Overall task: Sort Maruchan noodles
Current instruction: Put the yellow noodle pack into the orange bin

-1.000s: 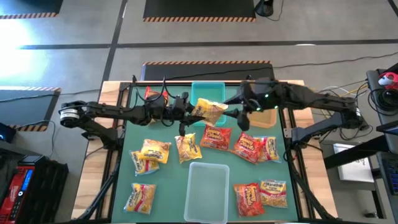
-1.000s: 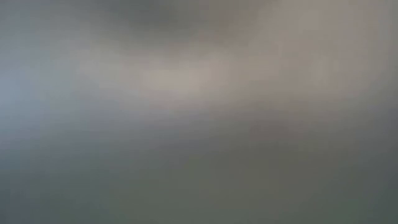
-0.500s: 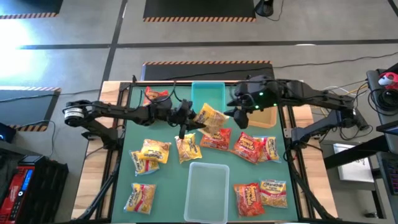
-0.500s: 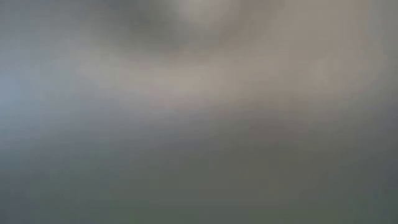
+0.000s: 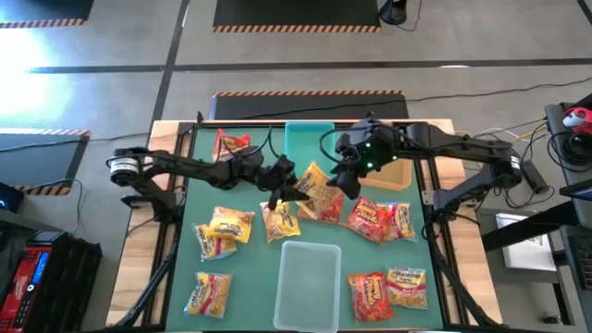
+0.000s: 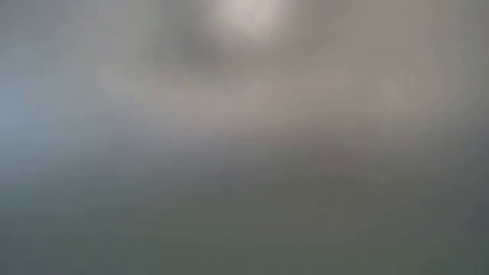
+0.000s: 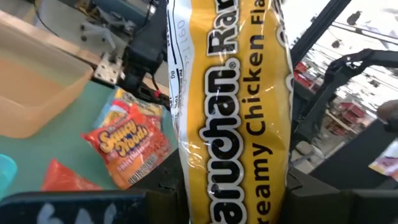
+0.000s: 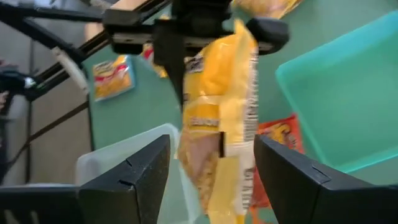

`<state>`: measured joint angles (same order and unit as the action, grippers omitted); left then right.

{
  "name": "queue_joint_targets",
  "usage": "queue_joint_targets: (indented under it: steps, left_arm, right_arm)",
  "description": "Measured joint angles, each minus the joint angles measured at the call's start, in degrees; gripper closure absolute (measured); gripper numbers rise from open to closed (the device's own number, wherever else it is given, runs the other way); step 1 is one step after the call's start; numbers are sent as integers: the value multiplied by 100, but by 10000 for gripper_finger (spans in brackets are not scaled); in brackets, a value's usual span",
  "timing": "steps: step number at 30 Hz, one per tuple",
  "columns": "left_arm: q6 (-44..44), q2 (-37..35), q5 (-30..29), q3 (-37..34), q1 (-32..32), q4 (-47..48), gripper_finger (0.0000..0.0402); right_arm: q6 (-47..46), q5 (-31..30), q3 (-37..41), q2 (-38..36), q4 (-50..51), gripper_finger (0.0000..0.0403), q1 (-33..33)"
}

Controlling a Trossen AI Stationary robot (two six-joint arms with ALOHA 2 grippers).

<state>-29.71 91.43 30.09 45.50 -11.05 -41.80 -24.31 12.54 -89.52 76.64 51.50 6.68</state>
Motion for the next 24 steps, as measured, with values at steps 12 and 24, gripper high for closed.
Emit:
queue_joint_targets:
  steps: [12,24]
  left_arm:
    - [-106,696,1117,804,50,0,302]
    - [119,733,1087,933,-11,-10,302]
  right_arm:
    - [-62,144,2,138,67,127,-2]
    - [-210,200,79,147,81,136,-4]
